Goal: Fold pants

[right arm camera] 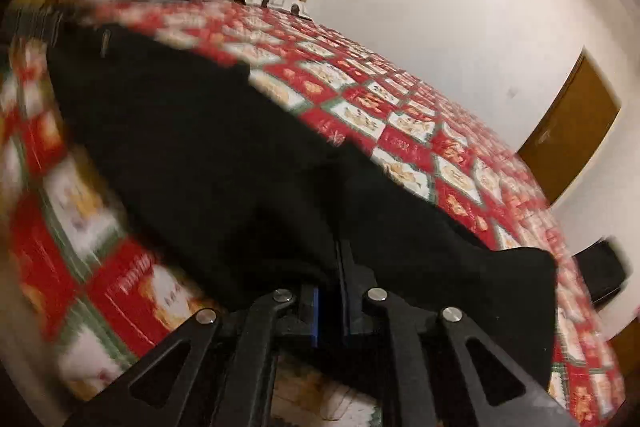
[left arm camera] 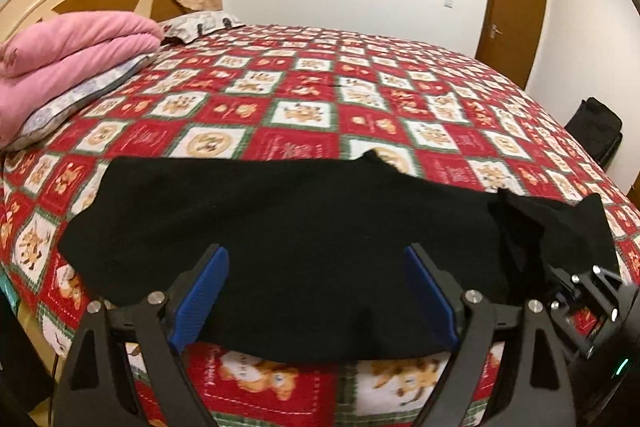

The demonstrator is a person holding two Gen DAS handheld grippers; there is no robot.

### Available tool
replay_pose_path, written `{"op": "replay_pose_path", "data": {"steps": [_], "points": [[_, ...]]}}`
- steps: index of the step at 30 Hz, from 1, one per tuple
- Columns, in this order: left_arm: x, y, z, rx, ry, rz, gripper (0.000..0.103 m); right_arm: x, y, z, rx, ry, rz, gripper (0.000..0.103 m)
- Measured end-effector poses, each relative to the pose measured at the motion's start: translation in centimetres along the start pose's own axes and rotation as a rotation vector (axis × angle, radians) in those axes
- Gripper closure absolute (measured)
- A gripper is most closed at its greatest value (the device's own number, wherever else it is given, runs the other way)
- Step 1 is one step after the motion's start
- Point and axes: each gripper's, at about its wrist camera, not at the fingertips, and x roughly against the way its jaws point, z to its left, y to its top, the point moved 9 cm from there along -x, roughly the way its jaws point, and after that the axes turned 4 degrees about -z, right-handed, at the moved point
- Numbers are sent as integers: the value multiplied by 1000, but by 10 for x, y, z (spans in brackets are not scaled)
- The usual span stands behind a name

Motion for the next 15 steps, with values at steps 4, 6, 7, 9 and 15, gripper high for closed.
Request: {"op": "replay_pose_path", "data": {"steps": [4,6,7,9,15], "points": [[-7,-4,5,29,-2,24,12,8,-3,4,91,-55,-9,91],[-6,-5,2,28,-12,26,12,18,-5,0,33,35,-1,81],[-5,-5,-1,15,-19,20,12,26,-6,1,-2,102,0,63],[-2,-3,-8,-15,-33,7,12,49,-5,-4,-138,301,-10,43],[10,16,-64,-149,-133,-58,12,80,4,-94,-404,281,-89,43]]}}
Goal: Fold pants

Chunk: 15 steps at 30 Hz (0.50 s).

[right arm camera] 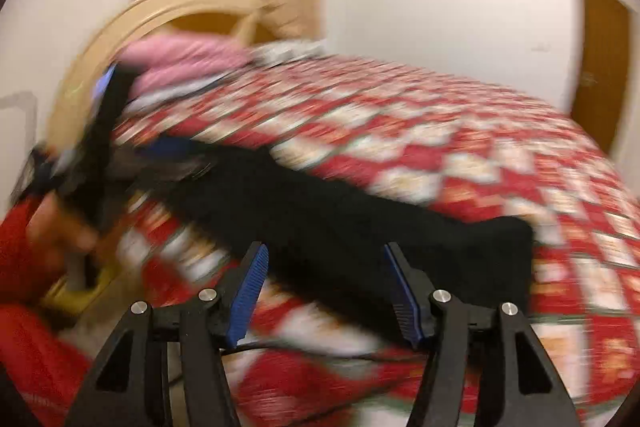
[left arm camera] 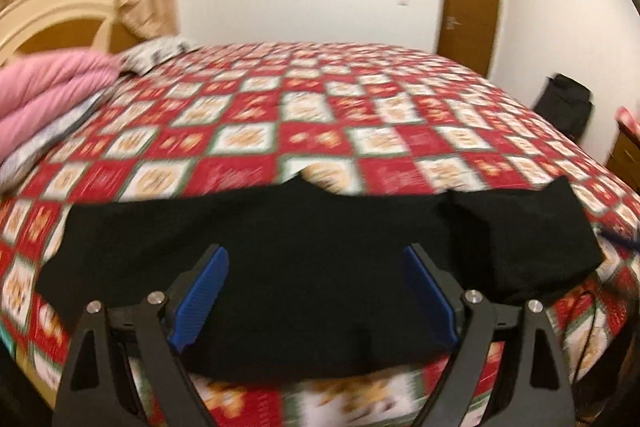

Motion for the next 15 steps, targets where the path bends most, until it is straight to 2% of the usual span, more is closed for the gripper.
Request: {"op": "replay_pose_path", "data": {"steps": [2,3,4,5,6,7,8,10,12,15], "points": [[-4,7,-23,-28,-44,4,12,1,8,-59,-122,-155,-3,43],[-6,9,-34,-28,-75,18,12,3,5,-95,-249,-191,5,43],[-8,10,-42,-28,-103,30,12,3,0,-111,-339,-187,20,43],[-8,10,-51,-33,-132,40,12,4,-9,-127,-455,-160,43,43],[-8,10,-57,-44,-140,40,12,6,-21,-135,-591,-81,55,43],[-7,10,-60,-57,-129,33,12,7,-26,-130,-664,14,52,43],[-8,9,-61,-73,-114,24,12,8,-32,-119,-738,144,51,43],[-10,5,-62,-113,-83,19,12,14,-43,-98,-838,295,61,43],[-14,-2,-64,-125,-73,43,12,13,-57,-91,-934,341,70,43],[-11,-12,-64,-102,-91,62,12,8,-86,-103,-1177,386,72,43]]}}
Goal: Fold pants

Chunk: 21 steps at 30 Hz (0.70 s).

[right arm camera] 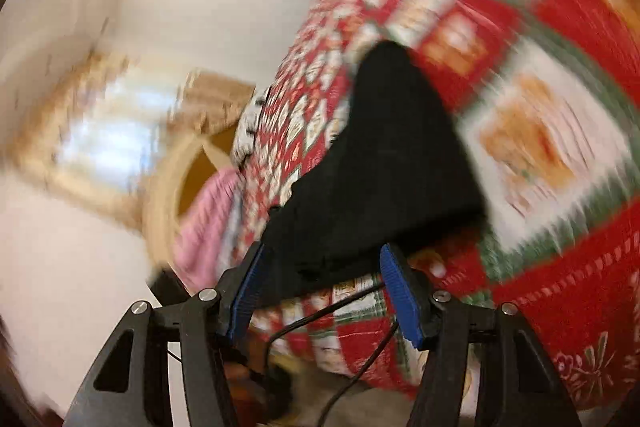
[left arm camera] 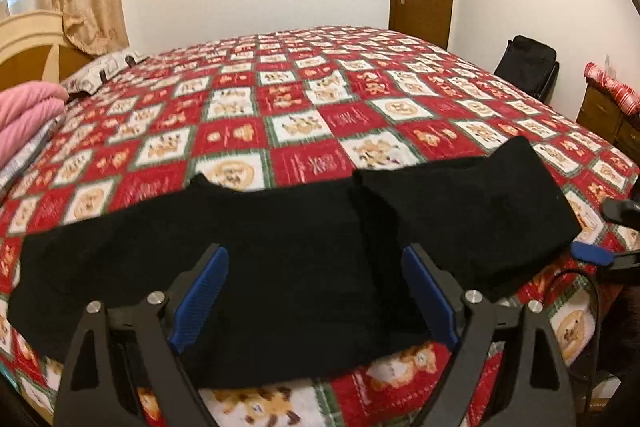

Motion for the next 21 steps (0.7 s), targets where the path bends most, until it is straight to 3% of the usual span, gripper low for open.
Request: {"op": "replay_pose_path", "data": {"steps": [4,7,11,14,21], "points": [[2,-6,9,18,24,2,12,18,18,-15,-186,129,-91,43],[-2,-9,21,75,34,25,12,16,18,-12,-161,89,-95,43],[-1,-8,29,106,41,18,12,-10,8,-5,-157,87,-21,43],[1,-9,33,118,39,19,12,-29,3,-11,-131,19,-1,43],[2,-11,41,134,50,24,12,-26,20,-15,-123,-27,-83,47]]}}
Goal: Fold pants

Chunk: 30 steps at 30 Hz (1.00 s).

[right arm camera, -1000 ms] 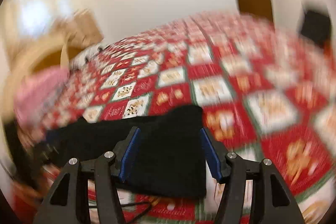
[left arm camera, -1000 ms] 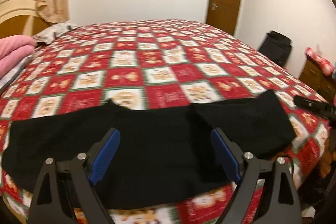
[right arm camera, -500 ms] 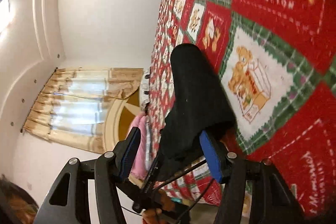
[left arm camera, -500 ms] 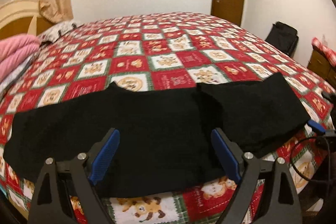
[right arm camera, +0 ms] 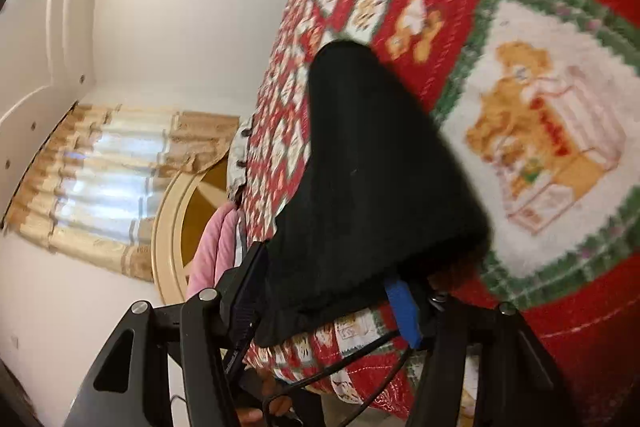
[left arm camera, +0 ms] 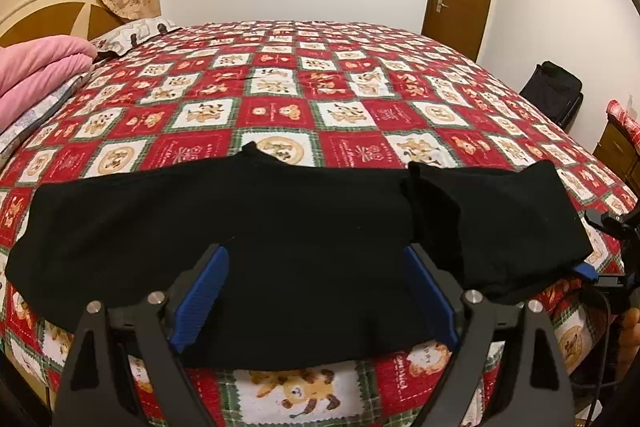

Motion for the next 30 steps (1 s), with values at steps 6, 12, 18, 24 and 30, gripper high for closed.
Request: {"op": "replay_pose_path", "data": {"steps": [6,12,18,24,30], "points": [[-3,-2,4,19,-1,8,12,35,14,-1,35,69,-137,45],[-2,-4,-3,-8,-3,12,12,11,9,2,83,44,-81,49],[0,-2,1,0,5,0,12,31,32,-15,199,-149,-181,97],[-4,-8,-6,-18,-2,19,12,26,27,-11,314,-230,-231,97],[2,-1,-21,-80,-18,-22,12,46,5,-12,230,-258,-71,88]]}}
